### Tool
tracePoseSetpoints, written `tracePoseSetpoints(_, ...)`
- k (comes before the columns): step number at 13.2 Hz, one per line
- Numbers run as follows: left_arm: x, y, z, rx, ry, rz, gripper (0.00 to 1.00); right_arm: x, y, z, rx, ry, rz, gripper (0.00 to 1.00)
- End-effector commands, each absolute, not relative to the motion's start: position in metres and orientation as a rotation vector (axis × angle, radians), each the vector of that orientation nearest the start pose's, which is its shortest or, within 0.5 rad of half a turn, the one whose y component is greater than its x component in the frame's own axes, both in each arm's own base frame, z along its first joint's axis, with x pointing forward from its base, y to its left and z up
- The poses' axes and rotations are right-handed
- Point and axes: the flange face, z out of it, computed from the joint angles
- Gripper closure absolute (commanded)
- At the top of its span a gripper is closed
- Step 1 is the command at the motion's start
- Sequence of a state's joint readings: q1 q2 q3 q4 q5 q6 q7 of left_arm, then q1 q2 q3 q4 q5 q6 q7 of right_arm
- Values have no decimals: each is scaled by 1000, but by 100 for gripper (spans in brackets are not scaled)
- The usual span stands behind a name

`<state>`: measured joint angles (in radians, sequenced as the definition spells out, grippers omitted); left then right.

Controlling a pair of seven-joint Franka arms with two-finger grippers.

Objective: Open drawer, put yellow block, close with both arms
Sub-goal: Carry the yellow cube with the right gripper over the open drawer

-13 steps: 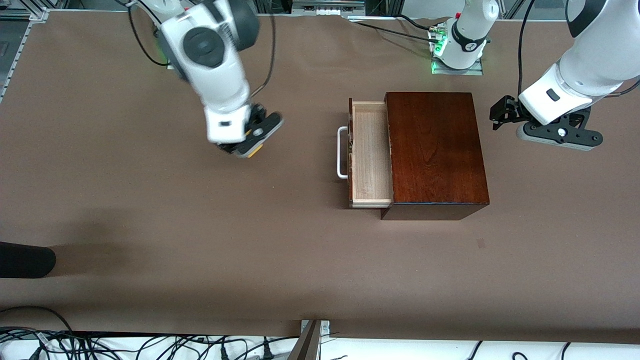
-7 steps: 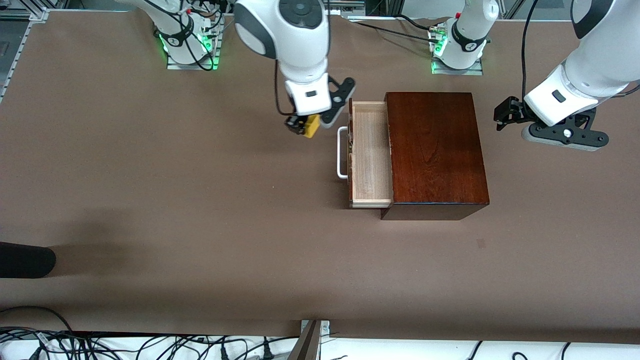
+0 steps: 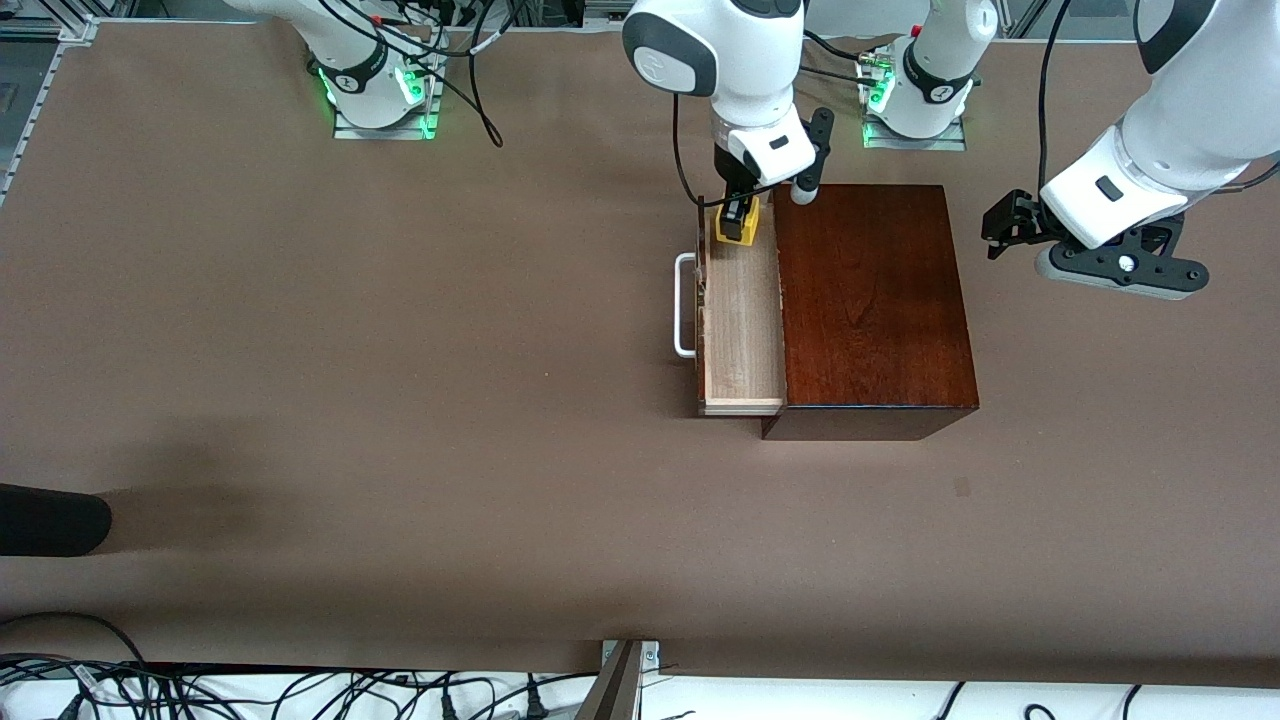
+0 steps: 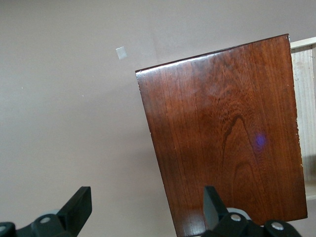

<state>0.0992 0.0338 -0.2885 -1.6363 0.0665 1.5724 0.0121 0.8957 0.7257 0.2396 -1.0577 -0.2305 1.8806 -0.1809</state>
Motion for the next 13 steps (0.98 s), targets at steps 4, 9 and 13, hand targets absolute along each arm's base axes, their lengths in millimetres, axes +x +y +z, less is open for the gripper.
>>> tracePoseSetpoints(4, 544, -98, 581, -3071, 337, 120, 0, 398, 665, 396, -2355, -2115, -228, 99)
tracePoseSetpoints(9, 544, -98, 580, -3072, 335, 124, 0, 408, 659, 383, -2279, -2219, -195, 99)
tracePoseSetpoints(13, 544, -99, 581, -3072, 337, 122, 0, 423, 653, 356, -2222, -2289, -154, 98)
